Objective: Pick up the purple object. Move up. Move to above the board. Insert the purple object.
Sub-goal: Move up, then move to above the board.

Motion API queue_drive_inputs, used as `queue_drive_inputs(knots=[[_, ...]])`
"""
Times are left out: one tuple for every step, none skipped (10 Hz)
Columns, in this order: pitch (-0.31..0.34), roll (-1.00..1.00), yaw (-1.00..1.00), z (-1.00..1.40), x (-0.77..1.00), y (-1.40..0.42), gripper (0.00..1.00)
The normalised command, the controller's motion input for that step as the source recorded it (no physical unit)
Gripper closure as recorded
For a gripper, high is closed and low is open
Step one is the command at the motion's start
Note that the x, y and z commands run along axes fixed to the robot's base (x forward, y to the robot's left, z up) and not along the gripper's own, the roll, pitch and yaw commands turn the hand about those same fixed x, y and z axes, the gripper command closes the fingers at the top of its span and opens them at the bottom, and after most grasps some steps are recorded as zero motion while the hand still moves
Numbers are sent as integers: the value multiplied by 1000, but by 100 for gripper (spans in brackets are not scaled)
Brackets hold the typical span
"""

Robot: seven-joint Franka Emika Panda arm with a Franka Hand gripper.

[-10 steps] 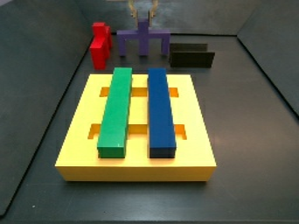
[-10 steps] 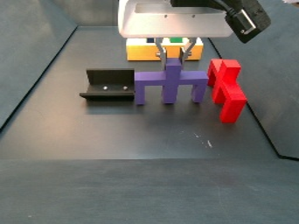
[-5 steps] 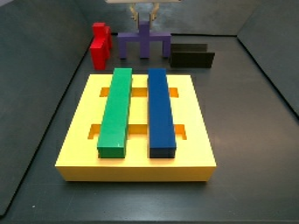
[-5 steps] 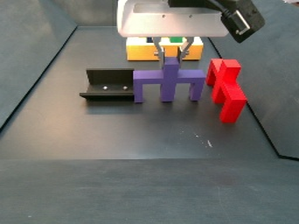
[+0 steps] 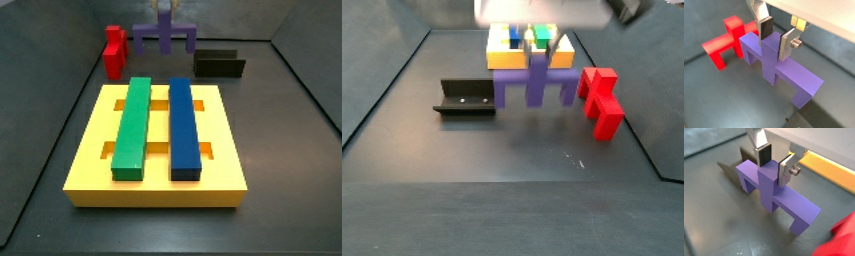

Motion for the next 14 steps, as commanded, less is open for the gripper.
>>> queue_drive_inputs(knots=[[52,-23,1,333,-5,-11,100],[0,0,0,1400,0,0,100],[22,-4,-6,1400,-28,-5,100],[12,-14,-4,1400,-62,-12,100],[-2,-27,-3,1400,-6,-6,100],[64,-48,-4,782,40,5,100],[72,-57,-6,407,37,2,100],[47,-56,-3,182,52,8,100],[343,17,-401,204,51,-1400,100],[351,17,-393,193,45,-1400,100],[276,85,-214,199,50,-1400,100],[195,13,-82,201,61,-1400,100],[155,-6,-33,203,70,-1400,100],[139,-10,-26,204,78,-1400,100]])
